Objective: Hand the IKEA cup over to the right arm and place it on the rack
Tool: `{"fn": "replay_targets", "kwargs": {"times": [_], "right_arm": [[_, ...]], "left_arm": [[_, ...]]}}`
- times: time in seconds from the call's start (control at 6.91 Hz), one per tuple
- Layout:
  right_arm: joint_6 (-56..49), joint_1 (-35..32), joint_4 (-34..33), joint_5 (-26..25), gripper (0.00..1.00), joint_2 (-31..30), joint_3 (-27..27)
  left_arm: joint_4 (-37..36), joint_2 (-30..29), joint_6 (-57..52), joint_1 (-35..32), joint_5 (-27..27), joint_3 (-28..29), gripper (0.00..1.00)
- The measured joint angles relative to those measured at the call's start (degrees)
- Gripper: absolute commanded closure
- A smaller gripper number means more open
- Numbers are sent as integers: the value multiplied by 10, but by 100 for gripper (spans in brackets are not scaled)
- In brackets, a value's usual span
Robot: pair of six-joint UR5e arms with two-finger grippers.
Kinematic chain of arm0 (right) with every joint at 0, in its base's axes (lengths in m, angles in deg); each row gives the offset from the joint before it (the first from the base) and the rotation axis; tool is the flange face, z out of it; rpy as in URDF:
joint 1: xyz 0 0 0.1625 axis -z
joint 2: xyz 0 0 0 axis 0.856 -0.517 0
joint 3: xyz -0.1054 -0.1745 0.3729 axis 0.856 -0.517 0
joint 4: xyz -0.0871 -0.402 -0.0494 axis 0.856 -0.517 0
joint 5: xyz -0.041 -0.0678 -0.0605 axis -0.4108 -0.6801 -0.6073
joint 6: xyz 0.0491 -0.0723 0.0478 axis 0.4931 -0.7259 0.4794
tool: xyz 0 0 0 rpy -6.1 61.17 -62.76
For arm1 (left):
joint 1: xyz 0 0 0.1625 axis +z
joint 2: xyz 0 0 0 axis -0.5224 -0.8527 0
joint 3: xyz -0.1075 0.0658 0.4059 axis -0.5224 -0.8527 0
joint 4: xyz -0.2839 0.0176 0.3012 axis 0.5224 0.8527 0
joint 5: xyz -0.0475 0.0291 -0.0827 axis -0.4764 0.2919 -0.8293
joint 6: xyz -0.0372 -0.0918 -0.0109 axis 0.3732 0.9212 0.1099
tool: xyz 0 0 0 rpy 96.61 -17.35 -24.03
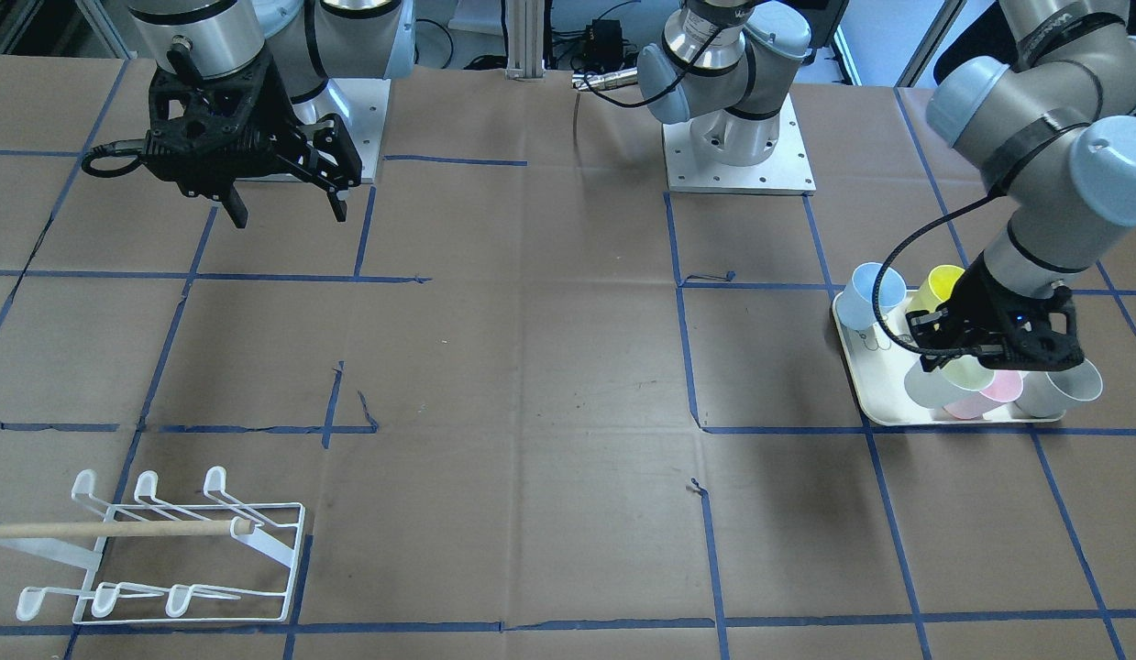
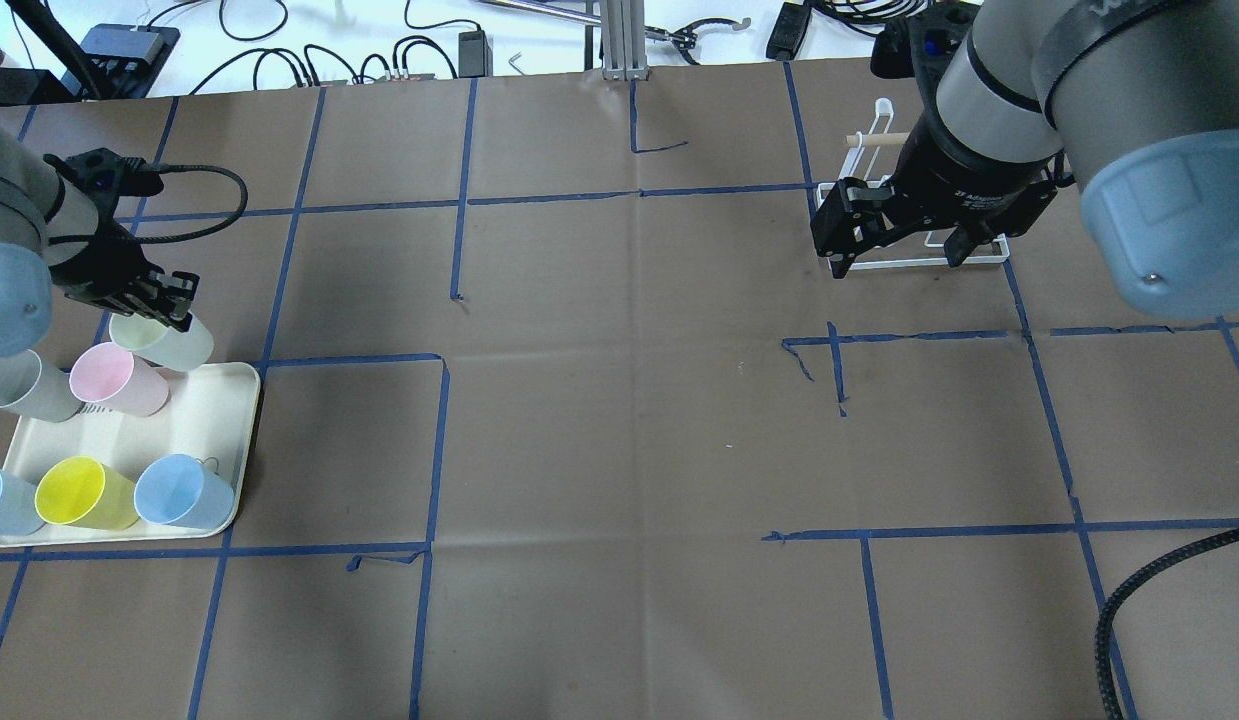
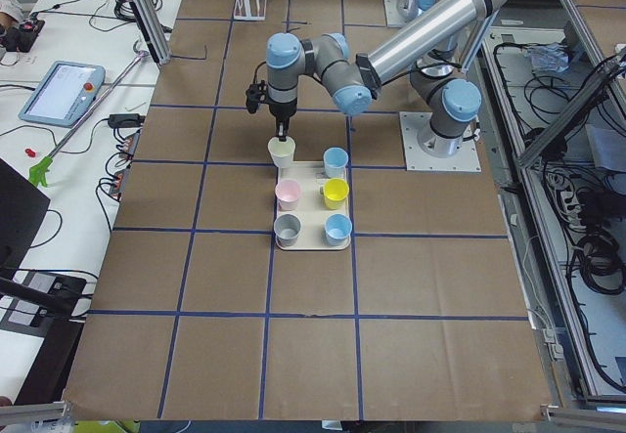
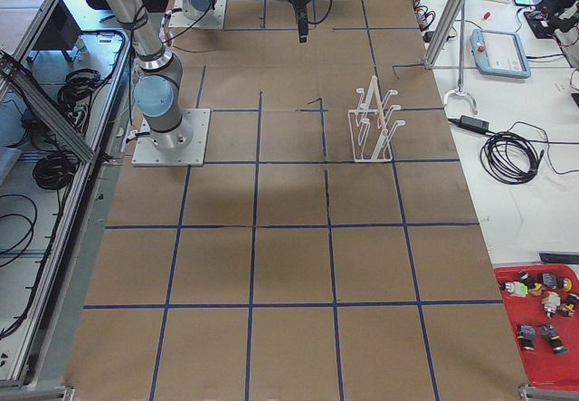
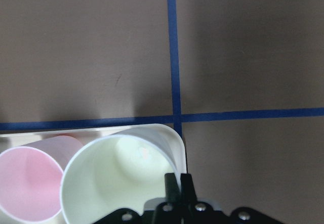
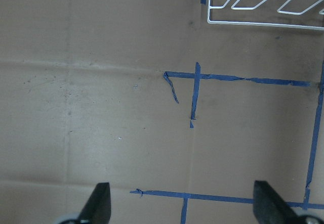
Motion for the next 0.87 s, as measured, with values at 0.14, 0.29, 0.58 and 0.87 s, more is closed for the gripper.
{"fn": "replay_targets", "kwargs": {"times": [0.14,0.29,0.58,0.87], "right_arm": [[0,0,0,0,0,0,0],[0,0,0,0,0,0,0],[0,0,-7,2,0,0,0],[11,0,-83,22,0,8,12]], "left_arm": [[75,1,0,-1,0,61,100],[135,-2,0,-2,-1,115,100],[178,-7,-2,-6,-21,162,100],[166,-6,-6,-9,-122,166,100]]}}
